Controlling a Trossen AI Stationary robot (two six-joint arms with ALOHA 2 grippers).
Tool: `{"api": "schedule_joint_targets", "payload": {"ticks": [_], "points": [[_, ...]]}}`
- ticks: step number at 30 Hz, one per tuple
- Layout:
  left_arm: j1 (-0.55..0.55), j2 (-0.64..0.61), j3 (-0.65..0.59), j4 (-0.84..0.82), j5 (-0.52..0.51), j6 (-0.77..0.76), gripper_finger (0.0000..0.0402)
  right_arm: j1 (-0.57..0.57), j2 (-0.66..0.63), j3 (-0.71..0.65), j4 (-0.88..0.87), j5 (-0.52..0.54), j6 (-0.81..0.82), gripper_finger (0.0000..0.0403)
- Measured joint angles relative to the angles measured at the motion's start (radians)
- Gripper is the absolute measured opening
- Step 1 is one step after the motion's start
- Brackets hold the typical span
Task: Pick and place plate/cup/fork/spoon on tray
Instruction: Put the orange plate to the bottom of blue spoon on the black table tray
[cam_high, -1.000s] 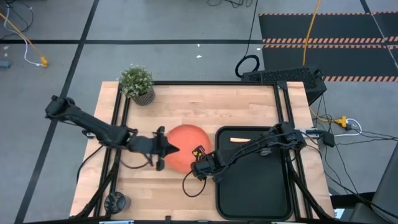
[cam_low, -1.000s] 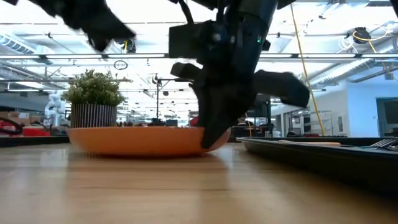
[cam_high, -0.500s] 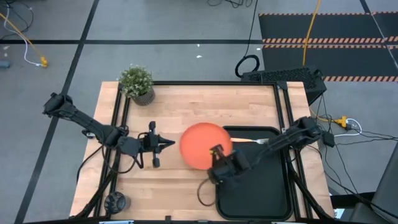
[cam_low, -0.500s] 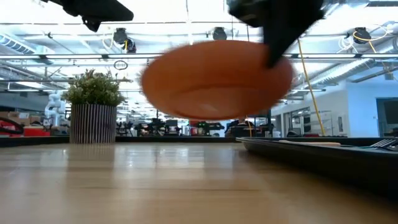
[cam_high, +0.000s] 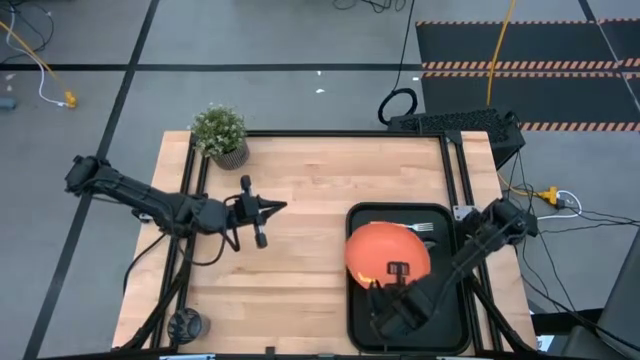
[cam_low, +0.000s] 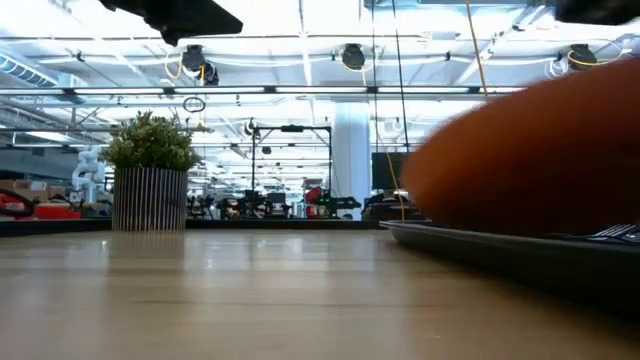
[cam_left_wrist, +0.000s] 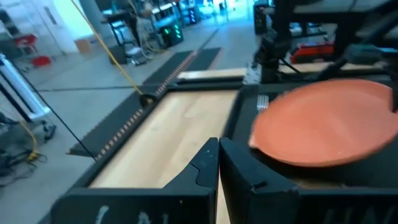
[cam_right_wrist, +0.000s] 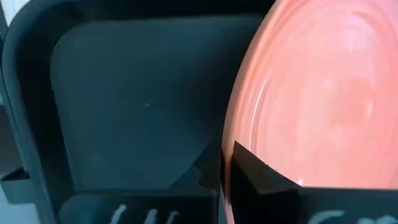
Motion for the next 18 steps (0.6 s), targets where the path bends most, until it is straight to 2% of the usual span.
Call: {"api": "schedule_joint_targets", "payload": {"ticks": [6, 18], "points": [[0.054, 0.0, 0.0, 0.064, 0.01, 0.054, 0.0017, 0.051, 0.0, -0.074, 0.082, -0.052, 0.157, 0.0], [0.139, 0.0, 0.0, 0.117, 0.012, 0.084, 0.0017, 0.104, 0.0, -0.088, 0.254, -0.084, 0.226, 0.0]]}}
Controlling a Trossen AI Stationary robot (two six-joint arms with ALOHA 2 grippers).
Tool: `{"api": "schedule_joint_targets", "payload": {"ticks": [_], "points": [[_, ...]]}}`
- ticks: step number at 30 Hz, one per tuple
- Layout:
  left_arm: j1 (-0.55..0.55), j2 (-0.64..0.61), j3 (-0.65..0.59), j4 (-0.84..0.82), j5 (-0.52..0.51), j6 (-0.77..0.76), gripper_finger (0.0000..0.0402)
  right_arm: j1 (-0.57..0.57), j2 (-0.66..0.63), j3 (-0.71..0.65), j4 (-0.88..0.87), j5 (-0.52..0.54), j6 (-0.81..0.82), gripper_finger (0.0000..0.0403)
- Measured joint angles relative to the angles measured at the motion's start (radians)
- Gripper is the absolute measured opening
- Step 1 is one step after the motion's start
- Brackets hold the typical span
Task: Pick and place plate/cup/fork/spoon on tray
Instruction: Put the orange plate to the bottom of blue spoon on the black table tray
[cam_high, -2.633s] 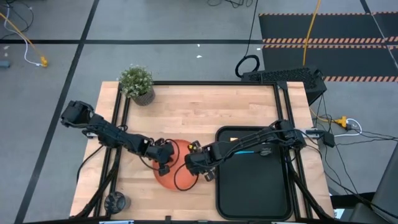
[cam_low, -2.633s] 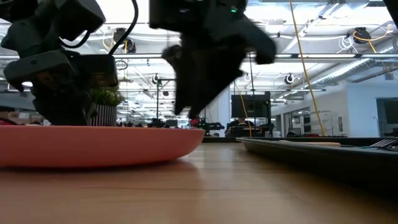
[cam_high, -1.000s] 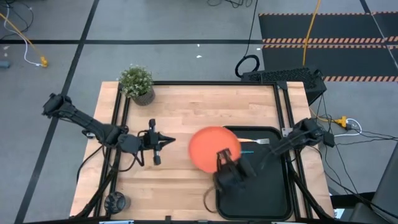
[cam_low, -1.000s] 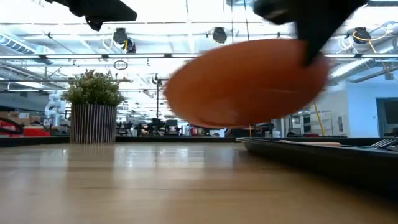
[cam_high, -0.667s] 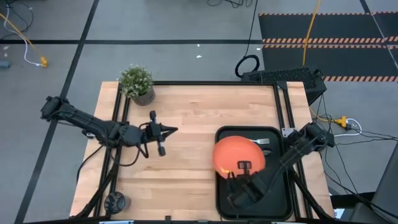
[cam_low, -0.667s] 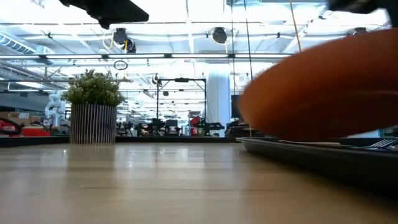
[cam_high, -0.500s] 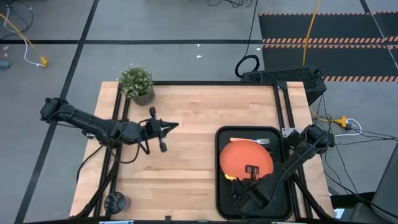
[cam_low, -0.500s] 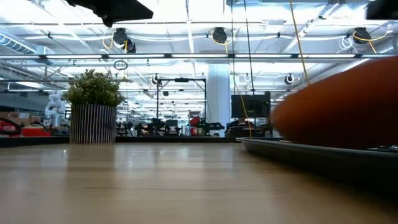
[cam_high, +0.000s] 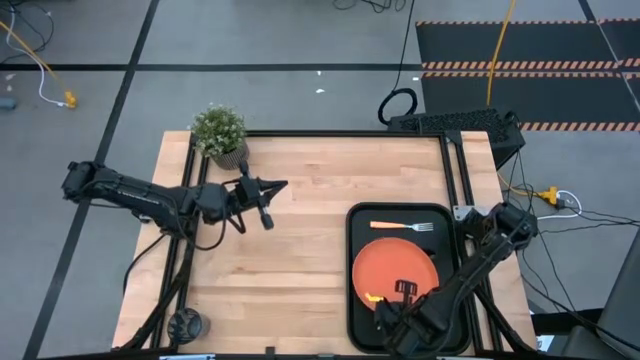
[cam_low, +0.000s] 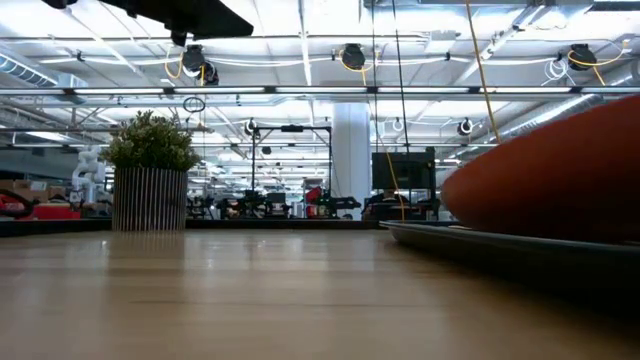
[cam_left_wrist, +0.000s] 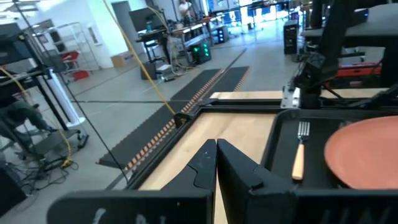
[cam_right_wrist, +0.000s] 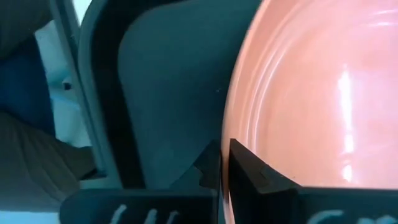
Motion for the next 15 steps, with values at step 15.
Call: {"api": "schedule_joint_targets", "payload": {"ticks": [15], "points": [[0.011, 0.0, 0.0, -0.007, 0.061, -0.039, 0.0017, 0.025, 0.0, -0.011, 0.015, -0.023, 0.093, 0.0]]}}
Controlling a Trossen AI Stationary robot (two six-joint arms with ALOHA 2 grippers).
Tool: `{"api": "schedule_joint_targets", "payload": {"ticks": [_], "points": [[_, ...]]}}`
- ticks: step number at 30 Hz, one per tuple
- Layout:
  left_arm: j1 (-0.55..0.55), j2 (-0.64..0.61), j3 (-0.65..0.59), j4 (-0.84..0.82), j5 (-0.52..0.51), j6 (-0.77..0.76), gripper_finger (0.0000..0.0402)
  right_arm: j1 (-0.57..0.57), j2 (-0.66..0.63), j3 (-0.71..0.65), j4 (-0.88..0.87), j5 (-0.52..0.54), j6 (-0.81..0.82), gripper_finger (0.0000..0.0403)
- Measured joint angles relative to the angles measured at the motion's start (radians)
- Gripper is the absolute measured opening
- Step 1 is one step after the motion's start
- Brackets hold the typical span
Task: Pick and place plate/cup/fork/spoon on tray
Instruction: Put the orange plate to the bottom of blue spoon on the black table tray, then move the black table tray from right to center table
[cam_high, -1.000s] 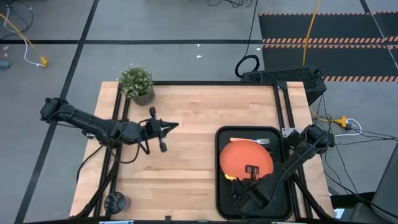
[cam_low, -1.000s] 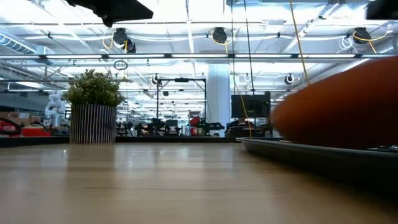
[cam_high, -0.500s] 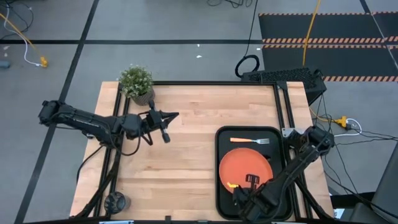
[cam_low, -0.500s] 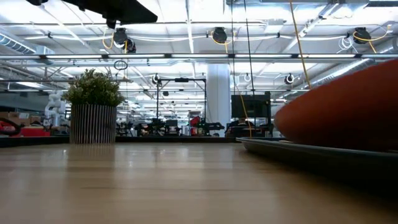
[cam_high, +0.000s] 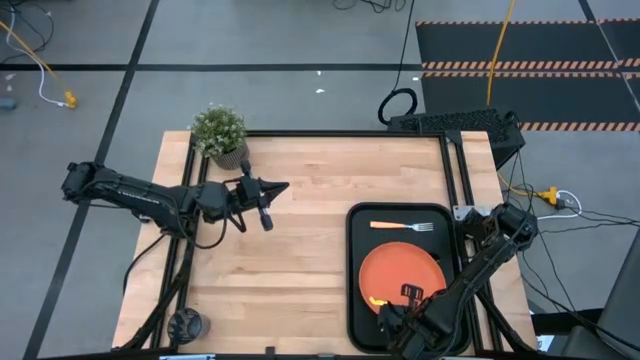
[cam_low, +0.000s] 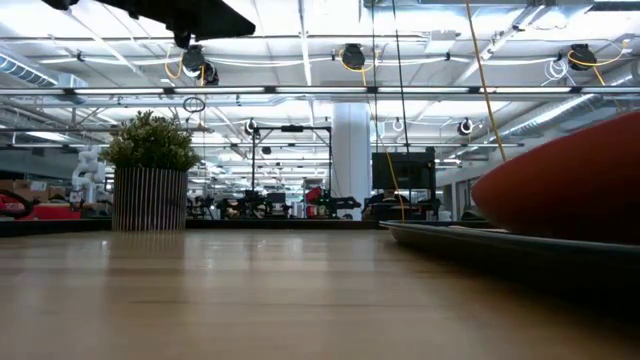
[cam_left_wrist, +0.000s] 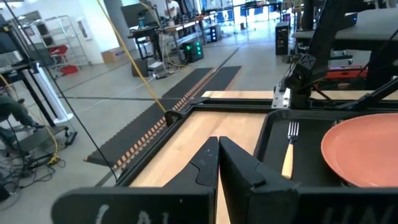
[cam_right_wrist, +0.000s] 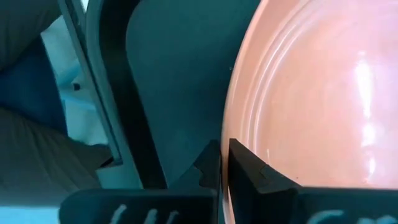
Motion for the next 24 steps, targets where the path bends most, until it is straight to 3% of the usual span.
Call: {"api": "schedule_joint_targets", "payload": {"ticks": [9, 17, 24], "points": [[-0.002, 0.0, 0.0, -0.042, 0.049, -0.05, 0.0017, 0.0, 0.001, -0.073, 0.148, -0.058, 0.039, 0.0062], [-0.003, 0.0, 0.0, -0.047, 0.068, -0.067, 0.0017, 0.0, -0.003, -0.074, 0.153, -0.058, 0.063, 0.0138], [-0.003, 0.0, 0.0, -0.046, 0.069, -0.063, 0.0017, 0.0, -0.05, -0.074, 0.149, -0.052, 0.11, 0.0172]]}}
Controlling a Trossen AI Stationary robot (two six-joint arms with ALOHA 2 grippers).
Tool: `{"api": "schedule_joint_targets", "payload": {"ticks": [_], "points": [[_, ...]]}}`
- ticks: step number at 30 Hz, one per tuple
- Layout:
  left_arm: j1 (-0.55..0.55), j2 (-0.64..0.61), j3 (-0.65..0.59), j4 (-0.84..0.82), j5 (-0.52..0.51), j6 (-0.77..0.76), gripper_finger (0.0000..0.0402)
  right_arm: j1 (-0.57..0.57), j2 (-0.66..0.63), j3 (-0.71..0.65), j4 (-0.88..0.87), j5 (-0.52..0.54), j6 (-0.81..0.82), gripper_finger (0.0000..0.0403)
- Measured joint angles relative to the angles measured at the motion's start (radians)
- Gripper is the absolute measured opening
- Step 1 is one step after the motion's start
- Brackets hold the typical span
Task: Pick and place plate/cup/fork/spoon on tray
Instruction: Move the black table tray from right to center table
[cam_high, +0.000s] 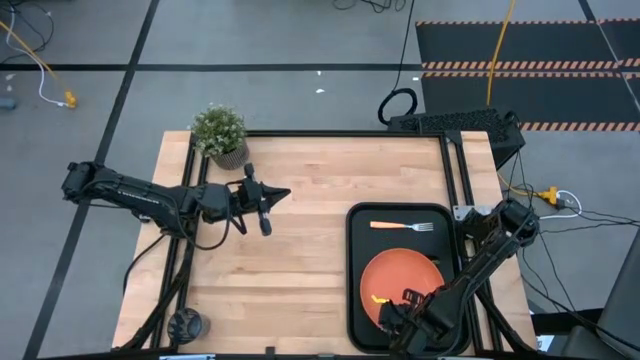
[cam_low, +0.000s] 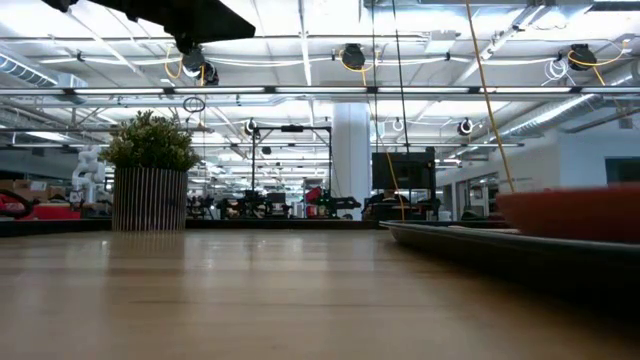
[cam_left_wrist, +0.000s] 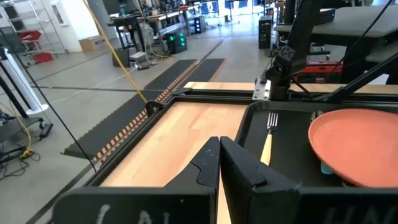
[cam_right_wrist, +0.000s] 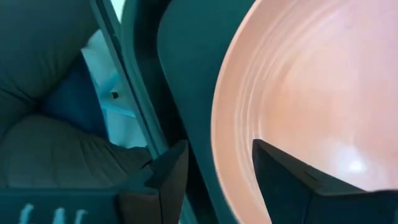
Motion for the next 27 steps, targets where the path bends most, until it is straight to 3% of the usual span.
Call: {"api": "schedule_joint_targets", "payload": {"ticks": [9, 16, 20, 27], "points": [[0.0, 0.0, 0.0, -0.008, 0.004, -0.011, 0.0017, -0.002, -0.05, 0.0, -0.064, 0.106, 0.078, 0.0161], [0.0, 0.006, 0.001, -0.123, 0.107, -0.031, 0.0017, -0.016, -0.052, -0.001, -0.216, 0.168, 0.117, 0.0154], [0.0, 0.006, 0.001, -0.147, 0.107, -0.054, 0.0017, -0.096, -0.052, -0.018, -0.198, 0.262, 0.028, 0.0153], [0.0, 0.006, 0.001, -0.184, 0.107, -0.111, 0.0017, -0.311, -0.031, -0.057, -0.097, 0.267, -0.05, 0.0153]]}}
